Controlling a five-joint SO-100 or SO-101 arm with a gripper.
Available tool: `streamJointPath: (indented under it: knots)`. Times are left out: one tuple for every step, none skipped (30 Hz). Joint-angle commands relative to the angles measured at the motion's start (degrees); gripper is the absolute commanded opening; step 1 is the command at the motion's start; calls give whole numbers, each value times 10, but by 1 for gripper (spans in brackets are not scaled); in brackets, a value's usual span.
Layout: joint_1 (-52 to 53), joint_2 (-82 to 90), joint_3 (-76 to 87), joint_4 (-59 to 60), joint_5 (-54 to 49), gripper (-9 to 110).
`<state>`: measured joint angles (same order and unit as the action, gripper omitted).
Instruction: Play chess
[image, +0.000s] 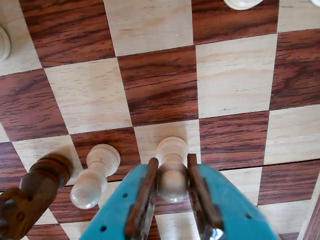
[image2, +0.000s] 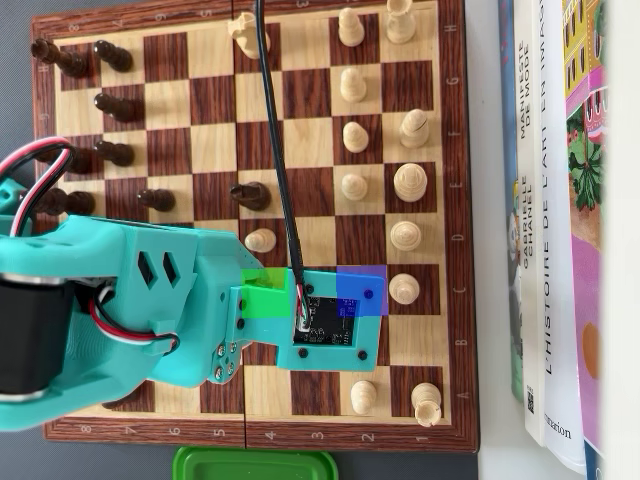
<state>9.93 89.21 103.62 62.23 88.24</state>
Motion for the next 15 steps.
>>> streamJointPath:
  knots:
    - [3, 4, -9, -3, 1, 13]
    - [3, 4, -9, -4, 1, 13]
    - [3, 4, -9, -4, 1, 13]
    - [3, 4, -9, -4, 1, 13]
    - [3, 4, -9, -4, 1, 13]
    - [3, 4, -9, -4, 1, 13]
    - [3, 4, -10, -4, 1, 13]
    - [3, 4, -10, -4, 1, 13]
    - [3, 4, -10, -4, 1, 13]
    - [3, 4, -10, -4, 2, 13]
    - [3, 4, -10, -4, 2, 13]
    - [3, 4, -10, -2, 2, 13]
    - [3, 4, -10, -1, 3, 14]
    - [3, 4, -10, -1, 3, 16]
    - [3, 4, -10, -1, 3, 17]
